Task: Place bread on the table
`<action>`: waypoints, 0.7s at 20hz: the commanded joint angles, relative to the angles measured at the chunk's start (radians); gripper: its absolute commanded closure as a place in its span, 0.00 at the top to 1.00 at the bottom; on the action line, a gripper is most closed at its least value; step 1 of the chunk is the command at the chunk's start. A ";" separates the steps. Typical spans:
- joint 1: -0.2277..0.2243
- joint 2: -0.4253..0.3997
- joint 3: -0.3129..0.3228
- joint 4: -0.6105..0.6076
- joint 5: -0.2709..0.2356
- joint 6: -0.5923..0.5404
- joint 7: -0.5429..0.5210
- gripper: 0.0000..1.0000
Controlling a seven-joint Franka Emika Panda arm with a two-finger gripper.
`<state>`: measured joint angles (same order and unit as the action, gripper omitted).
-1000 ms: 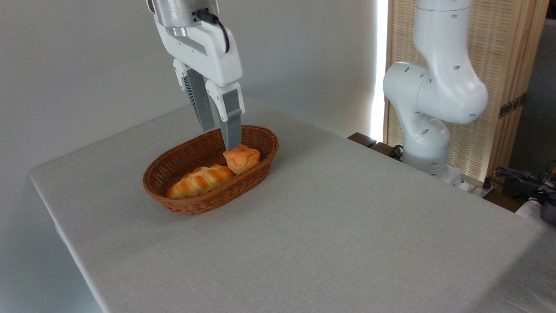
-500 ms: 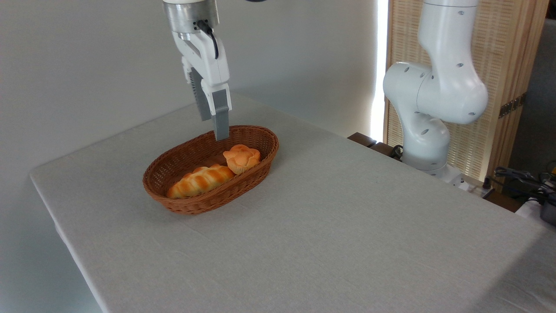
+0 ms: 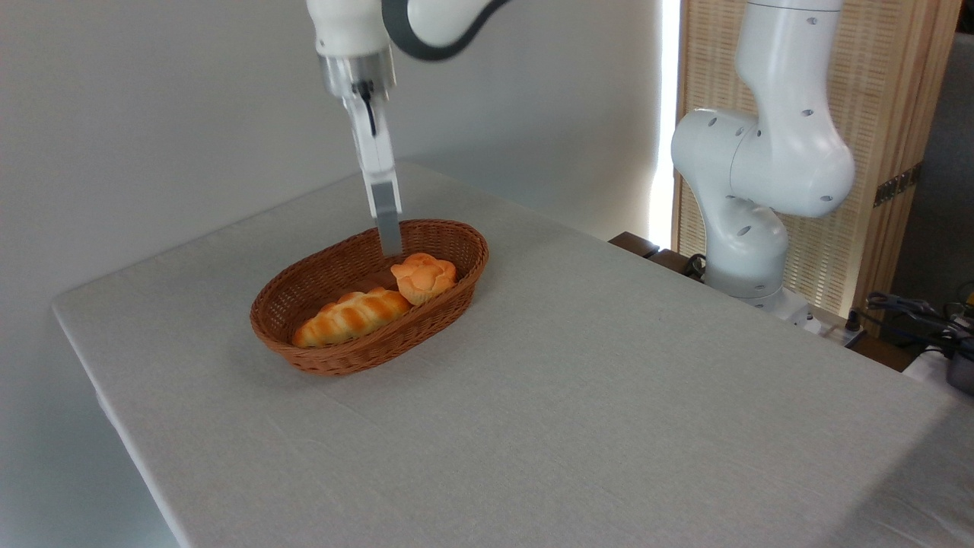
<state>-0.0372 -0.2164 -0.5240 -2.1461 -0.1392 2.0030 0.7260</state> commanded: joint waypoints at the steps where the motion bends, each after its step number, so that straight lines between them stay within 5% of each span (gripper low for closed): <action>1: 0.008 -0.017 0.007 -0.051 0.003 0.031 0.045 1.00; 14: 0.011 -0.009 0.007 -0.093 0.076 0.031 0.064 1.00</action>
<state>-0.0272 -0.2163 -0.5201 -2.2082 -0.0939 2.0201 0.7726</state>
